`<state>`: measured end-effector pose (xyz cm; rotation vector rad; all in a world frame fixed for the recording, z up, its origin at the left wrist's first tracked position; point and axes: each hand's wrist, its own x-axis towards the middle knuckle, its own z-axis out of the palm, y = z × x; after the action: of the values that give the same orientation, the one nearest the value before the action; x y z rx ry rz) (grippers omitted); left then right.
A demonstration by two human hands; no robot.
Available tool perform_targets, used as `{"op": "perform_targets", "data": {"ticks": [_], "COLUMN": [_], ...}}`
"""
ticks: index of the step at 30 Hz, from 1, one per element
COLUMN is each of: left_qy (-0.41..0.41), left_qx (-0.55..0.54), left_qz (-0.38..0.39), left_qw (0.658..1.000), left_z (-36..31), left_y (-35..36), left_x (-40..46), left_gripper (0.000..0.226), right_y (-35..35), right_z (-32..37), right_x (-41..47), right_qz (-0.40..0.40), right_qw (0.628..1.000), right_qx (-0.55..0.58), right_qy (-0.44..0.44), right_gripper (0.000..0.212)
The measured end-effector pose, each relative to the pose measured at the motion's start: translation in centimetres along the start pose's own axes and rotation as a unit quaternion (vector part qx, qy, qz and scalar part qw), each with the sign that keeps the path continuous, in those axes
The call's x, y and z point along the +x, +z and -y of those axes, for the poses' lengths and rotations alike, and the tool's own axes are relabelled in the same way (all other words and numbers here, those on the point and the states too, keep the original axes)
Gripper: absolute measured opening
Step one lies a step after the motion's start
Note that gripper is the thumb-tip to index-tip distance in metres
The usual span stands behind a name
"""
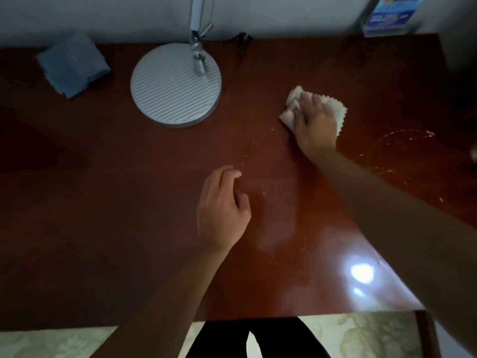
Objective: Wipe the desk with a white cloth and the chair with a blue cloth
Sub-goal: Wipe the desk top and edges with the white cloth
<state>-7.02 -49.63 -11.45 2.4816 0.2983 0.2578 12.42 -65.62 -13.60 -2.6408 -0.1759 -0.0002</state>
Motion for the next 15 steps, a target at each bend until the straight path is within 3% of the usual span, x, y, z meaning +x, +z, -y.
{"op": "perform_targets", "data": {"ticks": [2,5,8,12,15], "left_qy": [0.005,0.007,0.019,0.005,0.000], "left_qx": [0.002,0.005,0.005,-0.012,-0.020], "left_qz": [0.002,0.011,0.008,-0.018,-0.023], "left_qw": [1.000,1.000,1.000,1.000,1.000], "left_z": [0.5,1.6,2.5,3.4,3.8], "left_y": [-0.6,-1.2,-1.9,-2.9,-3.3], "left_x": [2.2,4.3,5.2,5.6,6.1], "left_gripper": [0.031,0.030,0.028,0.024,0.019], "right_y": [1.2,2.0,0.9,0.0,1.6], "right_z": [2.3,4.4,2.8,0.9,3.4], "right_x": [-1.3,-8.7,-11.6,-2.8,3.0], "right_qz": [0.011,0.087,0.138,0.043,0.019], "right_qw": [0.999,0.988,0.972,0.998,0.999], "right_qx": [0.006,0.041,0.063,0.032,0.020], "right_qy": [-0.032,-0.123,-0.181,-0.022,0.023], "right_gripper": [0.037,0.040,0.037,0.041,0.042]}}
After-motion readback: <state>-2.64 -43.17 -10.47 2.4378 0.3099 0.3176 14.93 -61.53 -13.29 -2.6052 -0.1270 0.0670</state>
